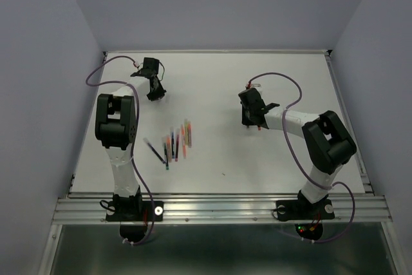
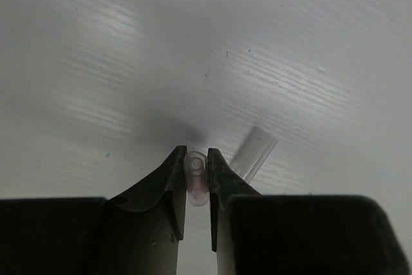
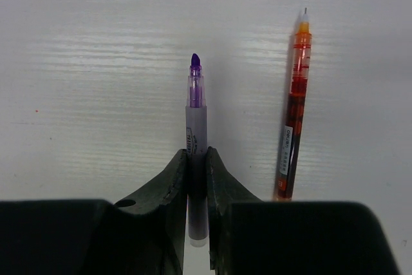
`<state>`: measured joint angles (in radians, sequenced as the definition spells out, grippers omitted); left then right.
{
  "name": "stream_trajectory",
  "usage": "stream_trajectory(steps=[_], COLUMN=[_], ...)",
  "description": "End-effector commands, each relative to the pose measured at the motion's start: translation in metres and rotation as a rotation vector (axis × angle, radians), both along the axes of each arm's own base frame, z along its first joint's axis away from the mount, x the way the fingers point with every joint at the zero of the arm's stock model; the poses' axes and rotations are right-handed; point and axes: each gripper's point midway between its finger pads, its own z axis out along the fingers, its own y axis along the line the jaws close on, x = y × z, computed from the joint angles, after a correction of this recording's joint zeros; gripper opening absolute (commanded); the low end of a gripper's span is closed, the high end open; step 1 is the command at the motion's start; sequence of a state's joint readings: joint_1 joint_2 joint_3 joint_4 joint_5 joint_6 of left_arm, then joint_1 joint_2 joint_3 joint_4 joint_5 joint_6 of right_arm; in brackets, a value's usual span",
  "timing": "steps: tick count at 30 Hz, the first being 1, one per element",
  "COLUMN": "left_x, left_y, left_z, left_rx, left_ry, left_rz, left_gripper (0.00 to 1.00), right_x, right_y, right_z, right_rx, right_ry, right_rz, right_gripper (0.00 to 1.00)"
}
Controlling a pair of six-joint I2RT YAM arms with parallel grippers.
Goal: Open the pen caps
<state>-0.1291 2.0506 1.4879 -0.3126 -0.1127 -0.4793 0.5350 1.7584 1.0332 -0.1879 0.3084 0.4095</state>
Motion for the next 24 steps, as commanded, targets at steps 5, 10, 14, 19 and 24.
stream_trajectory(steps=[5, 10, 14, 19, 24], left_x=[0.008, 0.008, 0.006, 0.004, 0.003], left_y=[0.002, 0.000, -0.003, -0.005, -0.007], left_z=[0.001, -0.002, -0.004, -0.004, 0.002], left_rx=[0.008, -0.004, -0.014, -0.015, -0.013], left_ry=[-0.004, 0.002, 0.007, 0.009, 0.001], left_rz=[0.001, -0.004, -0.008, -0.012, -0.015], left_gripper=[0.00, 0.05, 0.09, 0.20, 0.32], right_x=[0.013, 0.014, 0.015, 0.015, 0.013], right_y=[-0.030, -0.030, -0.032, -0.033, -0.031], right_z=[0.011, 0.010, 0.007, 0.008, 0.017], right_rx=[-0.110, -0.118, -0.138, -0.144, -0.122], right_ry=[-0.054, -0.051, -0.046, -0.046, -0.052], right_rz=[-0.149, -0.146, -0.148, -0.154, -0.144], right_gripper=[0.16, 0.19, 0.24, 0.35, 0.38])
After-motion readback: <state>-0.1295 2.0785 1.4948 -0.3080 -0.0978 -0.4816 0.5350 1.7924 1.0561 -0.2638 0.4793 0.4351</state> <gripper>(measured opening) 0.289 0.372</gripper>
